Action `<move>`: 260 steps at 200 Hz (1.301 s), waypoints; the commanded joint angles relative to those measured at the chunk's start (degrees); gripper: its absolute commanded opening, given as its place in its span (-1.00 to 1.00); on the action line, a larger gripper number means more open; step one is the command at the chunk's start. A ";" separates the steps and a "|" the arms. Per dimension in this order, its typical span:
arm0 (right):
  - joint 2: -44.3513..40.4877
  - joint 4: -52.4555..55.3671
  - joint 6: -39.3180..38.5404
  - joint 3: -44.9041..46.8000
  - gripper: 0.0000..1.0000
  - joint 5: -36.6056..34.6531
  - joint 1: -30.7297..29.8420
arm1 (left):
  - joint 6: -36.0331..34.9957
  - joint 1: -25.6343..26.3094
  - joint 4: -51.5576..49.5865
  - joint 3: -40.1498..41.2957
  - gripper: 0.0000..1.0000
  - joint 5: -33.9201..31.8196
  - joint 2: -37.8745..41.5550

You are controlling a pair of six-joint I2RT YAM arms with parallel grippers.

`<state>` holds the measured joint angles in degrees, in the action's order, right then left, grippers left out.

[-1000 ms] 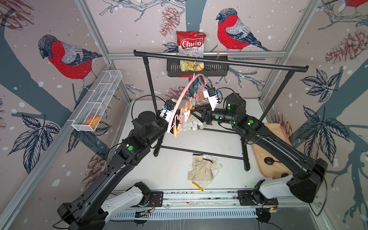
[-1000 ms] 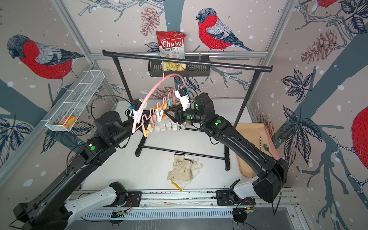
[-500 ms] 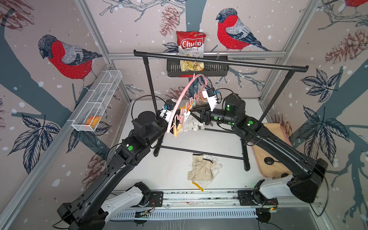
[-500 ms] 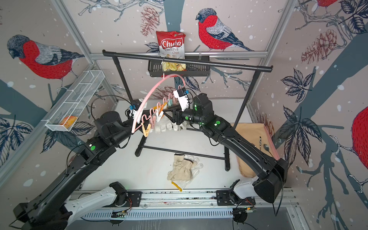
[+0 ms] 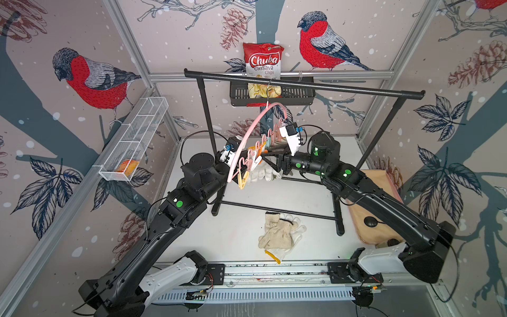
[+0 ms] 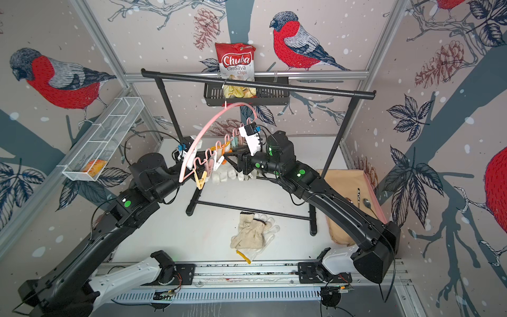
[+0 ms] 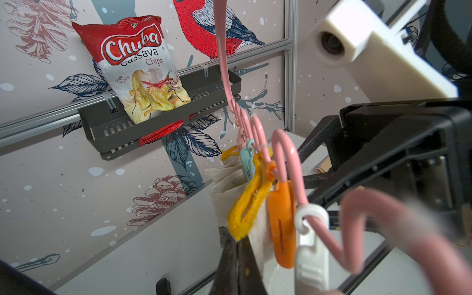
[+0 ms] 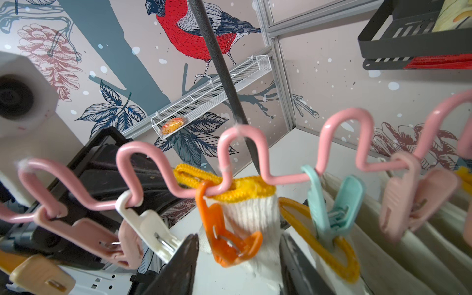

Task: Clip the gloves onto a hanger to dry
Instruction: Open the clamp at the hanger.

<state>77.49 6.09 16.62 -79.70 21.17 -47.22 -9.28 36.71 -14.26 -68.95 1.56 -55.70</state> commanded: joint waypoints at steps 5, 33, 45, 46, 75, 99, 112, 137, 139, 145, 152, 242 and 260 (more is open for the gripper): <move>-0.61 -1.67 -0.14 0.56 0.08 -1.66 -0.15 | -0.14 0.12 2.59 -0.62 -1.00 1.05 -0.19; -0.56 -1.86 0.23 0.69 0.09 -1.66 -0.45 | 0.13 0.12 2.57 -0.83 -1.00 1.15 -0.28; -0.57 -1.96 0.30 0.69 0.10 -1.75 -0.67 | 0.07 0.04 2.52 -0.98 -1.00 1.15 -0.29; -0.53 -2.00 0.32 0.69 0.10 -1.79 -0.67 | 0.06 0.08 2.50 -1.00 -1.00 1.16 -0.33; -0.51 -2.70 0.65 0.69 0.13 -1.83 -1.12 | -0.04 0.10 2.33 -1.18 -1.00 1.07 -0.43; -0.02 -2.86 0.84 0.25 0.14 -2.01 -1.25 | -0.04 0.12 2.32 -1.25 -1.00 1.16 -0.54; 0.19 -3.02 0.86 0.12 0.14 -2.08 -1.29 | -0.04 0.11 2.33 -1.28 -1.00 1.21 -0.55; 0.85 -3.08 0.87 -0.25 0.14 -2.10 -1.29 | -0.20 0.12 2.27 -1.50 -1.00 1.16 -0.64; 0.83 -3.03 0.82 -0.27 0.14 -2.10 -1.25 | -0.21 0.12 2.23 -1.49 -1.00 1.12 -0.64; 1.12 -2.97 0.77 -0.44 0.14 -2.10 -1.28 | -0.21 0.12 2.22 -1.48 -1.00 1.16 -0.64; 1.24 -2.85 0.69 -0.67 0.14 -2.16 -1.29 | -0.16 0.12 2.22 -1.51 -1.00 1.25 -0.66; 2.51 -2.22 -0.01 -2.13 -0.04 -1.71 -1.21 | -0.21 0.12 2.40 -1.48 -1.00 1.42 -1.07; 2.30 -2.22 -0.04 -1.91 -0.13 -1.83 -1.19 | -0.21 0.08 2.44 -1.21 -1.00 1.44 -1.07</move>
<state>79.99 5.26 16.64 -81.41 19.57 -48.34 -9.28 36.71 -14.28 -70.02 2.00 -56.75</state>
